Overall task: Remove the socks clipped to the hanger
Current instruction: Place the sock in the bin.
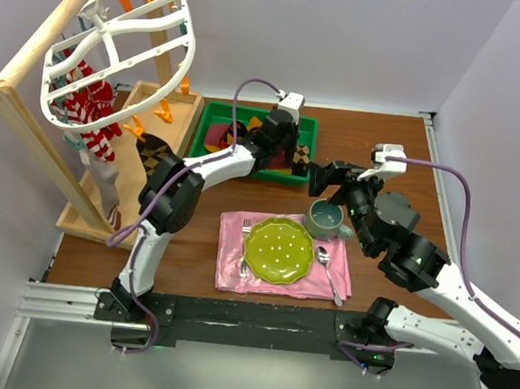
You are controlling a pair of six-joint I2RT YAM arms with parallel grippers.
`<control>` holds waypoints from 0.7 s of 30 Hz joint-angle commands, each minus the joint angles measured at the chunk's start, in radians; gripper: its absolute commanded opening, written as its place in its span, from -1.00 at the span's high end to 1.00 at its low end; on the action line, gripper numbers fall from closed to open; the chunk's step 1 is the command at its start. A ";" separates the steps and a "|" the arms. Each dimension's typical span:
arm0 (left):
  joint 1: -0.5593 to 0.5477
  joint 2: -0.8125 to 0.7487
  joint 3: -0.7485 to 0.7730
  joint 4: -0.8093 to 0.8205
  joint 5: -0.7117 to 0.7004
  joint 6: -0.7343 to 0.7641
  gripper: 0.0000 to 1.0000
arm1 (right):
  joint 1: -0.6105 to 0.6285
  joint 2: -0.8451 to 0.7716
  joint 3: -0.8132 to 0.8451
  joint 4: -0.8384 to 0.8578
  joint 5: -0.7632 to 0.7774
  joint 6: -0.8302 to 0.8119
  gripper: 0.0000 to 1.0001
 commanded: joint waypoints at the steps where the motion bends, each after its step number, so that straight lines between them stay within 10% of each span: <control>1: 0.003 0.018 0.029 -0.013 0.042 -0.006 0.20 | -0.001 -0.010 0.002 -0.019 -0.006 0.008 -0.92; 7: 0.001 -0.070 -0.069 0.030 0.053 -0.019 -0.43 | -0.001 0.019 0.020 -0.045 -0.028 0.008 -0.94; 21: -0.086 -0.392 -0.468 0.195 0.072 -0.016 -0.59 | -0.001 0.067 0.041 -0.016 -0.104 -0.007 -0.97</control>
